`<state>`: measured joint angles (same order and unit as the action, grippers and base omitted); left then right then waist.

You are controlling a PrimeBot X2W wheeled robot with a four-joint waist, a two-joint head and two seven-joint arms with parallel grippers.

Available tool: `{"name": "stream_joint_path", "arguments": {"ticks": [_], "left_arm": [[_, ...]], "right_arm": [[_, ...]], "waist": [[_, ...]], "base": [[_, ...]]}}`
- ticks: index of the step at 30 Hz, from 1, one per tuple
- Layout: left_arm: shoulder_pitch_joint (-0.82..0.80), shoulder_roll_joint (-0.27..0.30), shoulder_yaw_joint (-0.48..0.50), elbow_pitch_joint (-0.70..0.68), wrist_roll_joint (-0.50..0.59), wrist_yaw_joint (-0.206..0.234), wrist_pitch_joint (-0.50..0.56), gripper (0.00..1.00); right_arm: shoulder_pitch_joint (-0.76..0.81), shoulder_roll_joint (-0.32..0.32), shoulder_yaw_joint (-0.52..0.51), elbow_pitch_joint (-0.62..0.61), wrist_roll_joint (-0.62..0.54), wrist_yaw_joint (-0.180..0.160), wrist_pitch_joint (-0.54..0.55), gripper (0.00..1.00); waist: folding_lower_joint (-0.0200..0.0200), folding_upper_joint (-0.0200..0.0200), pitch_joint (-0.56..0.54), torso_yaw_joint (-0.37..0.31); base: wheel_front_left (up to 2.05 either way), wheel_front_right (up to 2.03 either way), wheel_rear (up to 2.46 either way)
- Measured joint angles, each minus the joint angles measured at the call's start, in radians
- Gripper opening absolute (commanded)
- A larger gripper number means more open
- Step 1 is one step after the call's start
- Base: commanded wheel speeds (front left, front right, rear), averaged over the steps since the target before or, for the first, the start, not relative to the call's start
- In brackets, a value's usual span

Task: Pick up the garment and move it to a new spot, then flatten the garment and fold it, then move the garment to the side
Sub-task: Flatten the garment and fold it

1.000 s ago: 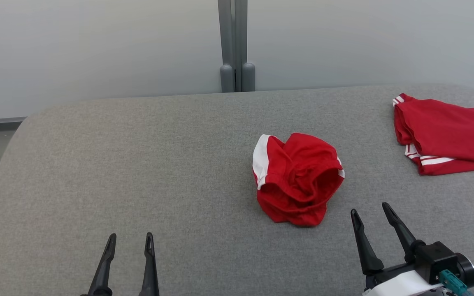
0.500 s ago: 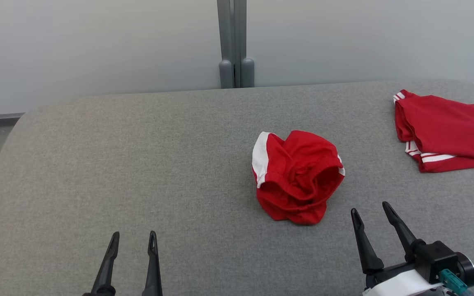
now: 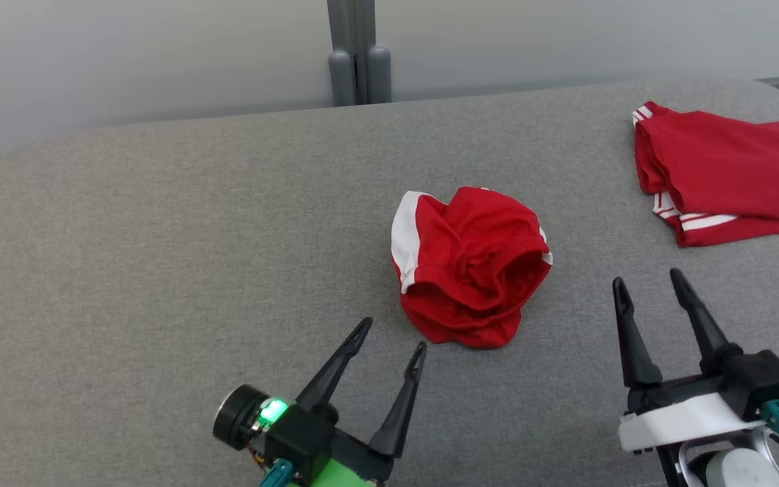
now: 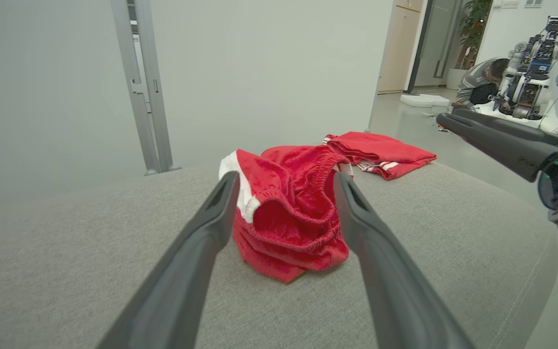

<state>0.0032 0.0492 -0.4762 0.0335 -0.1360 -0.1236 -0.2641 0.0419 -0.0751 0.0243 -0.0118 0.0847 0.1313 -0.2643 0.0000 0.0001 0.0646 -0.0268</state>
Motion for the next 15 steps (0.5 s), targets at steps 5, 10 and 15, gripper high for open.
{"name": "stream_joint_path", "arguments": {"ticks": [5,10,15], "left_arm": [[-0.166,0.003,-0.159,0.072,-0.005,-0.004,0.0,1.0],[-0.317,0.028,-0.317,0.167,-0.09,-0.006,0.0,1.0],[-0.444,0.027,-0.376,0.251,-0.172,-0.006,0.0,1.0]], "right_arm": [[-0.059,0.011,-0.032,-0.045,-0.025,0.0,0.0,1.0],[-0.097,0.017,-0.059,-0.065,-0.036,0.0,0.0,1.0],[-0.12,0.022,-0.064,-0.074,-0.039,0.0,0.0,1.0]], "waist": [[0.0,0.0,0.074,-0.041],[0.0,0.0,0.156,-0.082],[0.0001,0.0,0.232,-0.128]], "base": [[0.0,0.0,0.0],[0.0,0.0,0.0],[0.0,0.0,0.0]]}}
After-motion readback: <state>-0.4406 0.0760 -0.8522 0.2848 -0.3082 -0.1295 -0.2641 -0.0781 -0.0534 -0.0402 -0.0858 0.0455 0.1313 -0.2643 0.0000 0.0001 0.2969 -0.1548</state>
